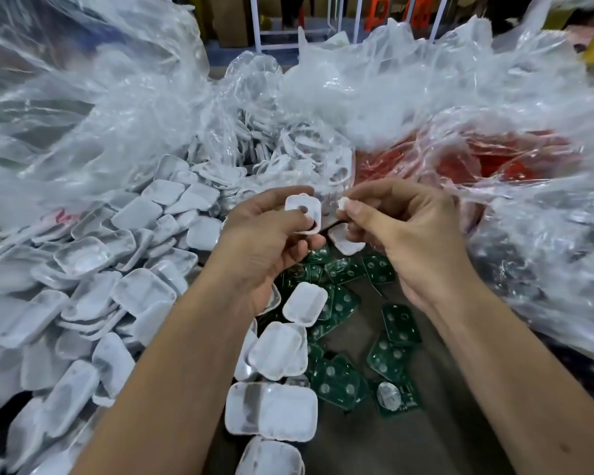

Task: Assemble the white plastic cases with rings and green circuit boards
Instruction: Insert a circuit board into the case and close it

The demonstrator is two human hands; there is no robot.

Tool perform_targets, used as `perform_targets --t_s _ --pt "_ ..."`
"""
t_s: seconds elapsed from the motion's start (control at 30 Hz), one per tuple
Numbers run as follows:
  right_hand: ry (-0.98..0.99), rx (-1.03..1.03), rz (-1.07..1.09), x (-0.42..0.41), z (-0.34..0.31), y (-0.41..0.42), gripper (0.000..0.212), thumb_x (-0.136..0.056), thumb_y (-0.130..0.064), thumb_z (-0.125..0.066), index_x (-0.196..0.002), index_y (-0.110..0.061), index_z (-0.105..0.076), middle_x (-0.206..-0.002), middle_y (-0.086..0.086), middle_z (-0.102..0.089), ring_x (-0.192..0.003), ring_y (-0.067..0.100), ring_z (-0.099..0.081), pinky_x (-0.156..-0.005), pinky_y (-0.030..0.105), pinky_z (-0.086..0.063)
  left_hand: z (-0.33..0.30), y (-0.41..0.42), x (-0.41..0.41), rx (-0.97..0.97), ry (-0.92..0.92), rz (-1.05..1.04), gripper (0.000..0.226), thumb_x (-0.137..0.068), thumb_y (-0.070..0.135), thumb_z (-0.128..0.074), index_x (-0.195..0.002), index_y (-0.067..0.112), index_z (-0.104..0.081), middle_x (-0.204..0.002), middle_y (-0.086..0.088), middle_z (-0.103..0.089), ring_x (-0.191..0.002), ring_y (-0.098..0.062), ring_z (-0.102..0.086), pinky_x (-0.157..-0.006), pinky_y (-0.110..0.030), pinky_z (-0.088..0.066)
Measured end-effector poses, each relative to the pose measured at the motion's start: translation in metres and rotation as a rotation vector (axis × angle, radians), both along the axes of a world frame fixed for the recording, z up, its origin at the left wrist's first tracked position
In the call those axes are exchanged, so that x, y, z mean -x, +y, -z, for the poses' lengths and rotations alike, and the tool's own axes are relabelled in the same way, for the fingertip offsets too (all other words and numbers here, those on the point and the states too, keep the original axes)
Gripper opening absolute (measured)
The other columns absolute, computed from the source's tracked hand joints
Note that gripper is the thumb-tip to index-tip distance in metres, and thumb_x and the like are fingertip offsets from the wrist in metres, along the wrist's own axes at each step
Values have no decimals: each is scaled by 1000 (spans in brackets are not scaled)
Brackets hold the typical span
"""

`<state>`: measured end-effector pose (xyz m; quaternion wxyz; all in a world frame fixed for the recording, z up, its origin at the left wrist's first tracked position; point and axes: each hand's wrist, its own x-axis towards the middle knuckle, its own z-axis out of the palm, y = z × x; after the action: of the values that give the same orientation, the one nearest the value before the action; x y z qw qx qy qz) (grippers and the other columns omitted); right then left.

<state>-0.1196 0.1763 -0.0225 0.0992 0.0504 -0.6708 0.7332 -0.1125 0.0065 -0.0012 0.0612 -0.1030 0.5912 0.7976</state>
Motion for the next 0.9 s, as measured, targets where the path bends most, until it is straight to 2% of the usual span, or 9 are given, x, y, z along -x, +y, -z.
perform_targets --t_s 0.17,0.4,0.6,0.73,0.9 --pt "17 -27 -58 -1 -1 -1 15 -87 -3 -81 -91 -17 -83 -81 9 -79 -65 15 -72 -64 22 -58 -1 3 -4 113 31 8 37 -90 -14 -62 -110 13 -77 -69 -1 -72 -51 -15 -64 -46 -17 -47" --pt "73 -135 -14 -2 -4 -1 16 -88 -3 -80 -92 -19 -82 -84 1 -81 -72 15 -76 -67 22 -59 -4 2 -7 176 83 87 41 -88 -17 -63 -111 14 -77 -66 6 -72 -52 -17 -66 -49 -16 -50" --pt "158 -365 60 -2 -4 1 11 -87 -11 -84 -92 -19 -81 -82 -8 -79 -73 10 -76 -68 24 -62 -3 2 -7 244 142 99 42 -88 -17 -65 -113 14 -77 -83 -6 -74 -53 -19 -65 -51 -18 -50" --pt "198 -459 52 -5 -7 0 14 -85 -14 -85 -84 -26 -79 -79 -11 -76 -70 1 -69 -66 12 -52 -1 4 -9 268 186 117 42 -87 -17 -65 -113 13 -77 -81 -6 -74 -52 -21 -64 -52 -20 -51" --pt "192 -512 84 -5 -5 -8 17 -84 -20 -86 -84 -33 -77 -93 -1 -69 -78 12 -63 -69 17 -50 0 6 -9 318 231 136 43 -86 -16 -66 -110 17 -77 -82 -9 -72 -51 -20 -65 -51 -18 -50"
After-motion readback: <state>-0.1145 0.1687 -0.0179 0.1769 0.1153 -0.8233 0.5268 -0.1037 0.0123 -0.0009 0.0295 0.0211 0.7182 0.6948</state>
